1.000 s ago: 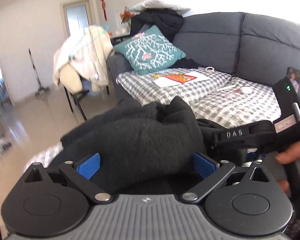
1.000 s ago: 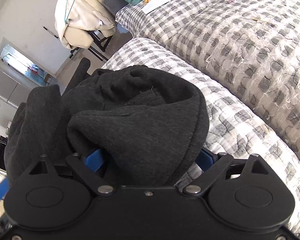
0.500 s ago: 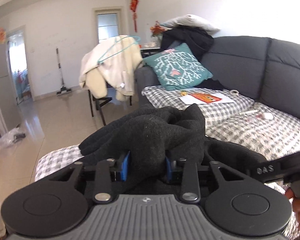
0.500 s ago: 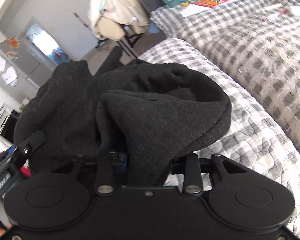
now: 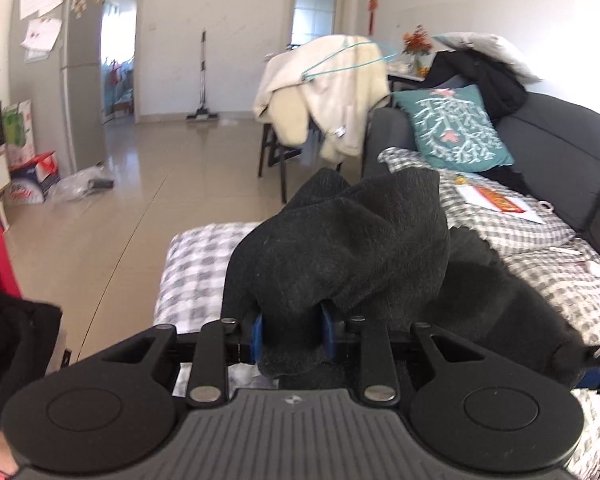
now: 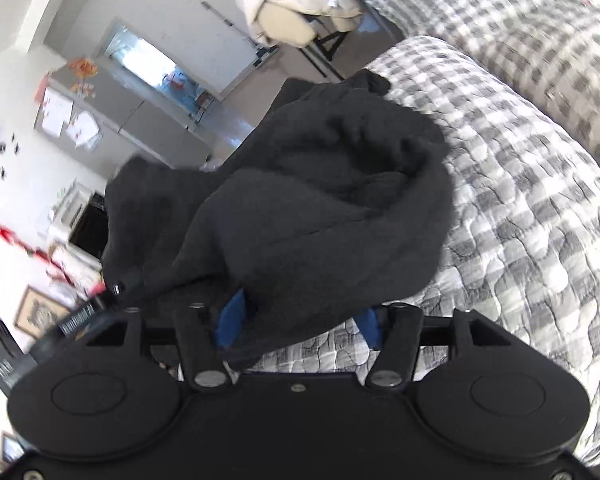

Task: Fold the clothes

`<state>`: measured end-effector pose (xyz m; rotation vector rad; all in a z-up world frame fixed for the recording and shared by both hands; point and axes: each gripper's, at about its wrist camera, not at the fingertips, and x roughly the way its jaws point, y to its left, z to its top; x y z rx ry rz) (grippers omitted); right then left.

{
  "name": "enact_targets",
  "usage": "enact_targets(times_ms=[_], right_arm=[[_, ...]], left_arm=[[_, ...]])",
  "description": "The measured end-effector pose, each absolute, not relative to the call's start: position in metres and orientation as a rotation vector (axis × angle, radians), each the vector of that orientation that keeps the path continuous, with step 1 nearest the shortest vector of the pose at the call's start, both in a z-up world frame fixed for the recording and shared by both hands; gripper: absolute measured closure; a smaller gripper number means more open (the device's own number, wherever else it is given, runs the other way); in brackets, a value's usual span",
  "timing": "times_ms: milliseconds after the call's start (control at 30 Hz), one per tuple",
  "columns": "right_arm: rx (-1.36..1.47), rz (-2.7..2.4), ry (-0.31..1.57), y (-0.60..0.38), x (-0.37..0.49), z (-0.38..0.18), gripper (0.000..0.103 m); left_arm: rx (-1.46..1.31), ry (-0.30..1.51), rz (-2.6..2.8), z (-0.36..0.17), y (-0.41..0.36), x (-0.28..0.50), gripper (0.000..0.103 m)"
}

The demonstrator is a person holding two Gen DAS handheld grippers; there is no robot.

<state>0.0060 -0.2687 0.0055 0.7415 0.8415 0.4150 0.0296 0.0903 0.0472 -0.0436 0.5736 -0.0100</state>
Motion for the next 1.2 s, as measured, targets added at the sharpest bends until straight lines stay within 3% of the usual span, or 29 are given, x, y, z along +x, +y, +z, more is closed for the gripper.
enact_targets(times_ms=[167,300,500,533,567,600,667,767,867,933,1200], right_arm=[[0.834,0.295,0.822,-0.287,0.019,0.001,0.029],[0.844,0.225,0.828,-0.289,0.031,-0.006,0.027],[0.835,0.195,0.897,-0.274,0.051,-0.029,0.028],[0.833,0.198,0.897,-0.270,0.054,-0.030,0.034],[0.831,0.204,0.892,-0.266,0.056,-0.030,0.047],[0.827,0.209,0.886,-0.263,0.057,-0.029,0.052],[0.805,0.211,0.852,-0.258,0.057,-0.024,0.072],[0.803,0.243,0.786,-0.253,0.054,-0.013,0.081],[0.844,0.341,0.706,-0.253,0.049,0.004,0.083],[0.854,0.417,0.661,-0.251,0.048,0.016,0.083],[0.863,0.775,0.586,-0.231,0.054,0.045,0.083]], left_arm=[[-0.015,0.627,0.039,0.034,0.114,0.029,0.074],[0.034,0.609,0.030,0.037,0.119,0.017,0.052],[0.016,0.487,-0.075,0.060,0.107,0.000,0.033],[0.015,0.466,-0.101,0.063,0.102,-0.003,0.029],[0.023,0.444,-0.129,0.066,0.097,-0.008,0.027],[0.041,0.424,-0.160,0.068,0.091,-0.012,0.022],[0.121,0.397,-0.219,0.068,0.074,-0.020,0.020],[0.249,0.352,-0.305,0.064,0.044,-0.033,0.017],[0.343,0.291,-0.379,0.059,0.016,-0.049,0.011],[0.387,0.251,-0.426,0.058,0.001,-0.060,0.002],[0.385,0.278,-0.500,0.041,-0.033,-0.048,0.002]])
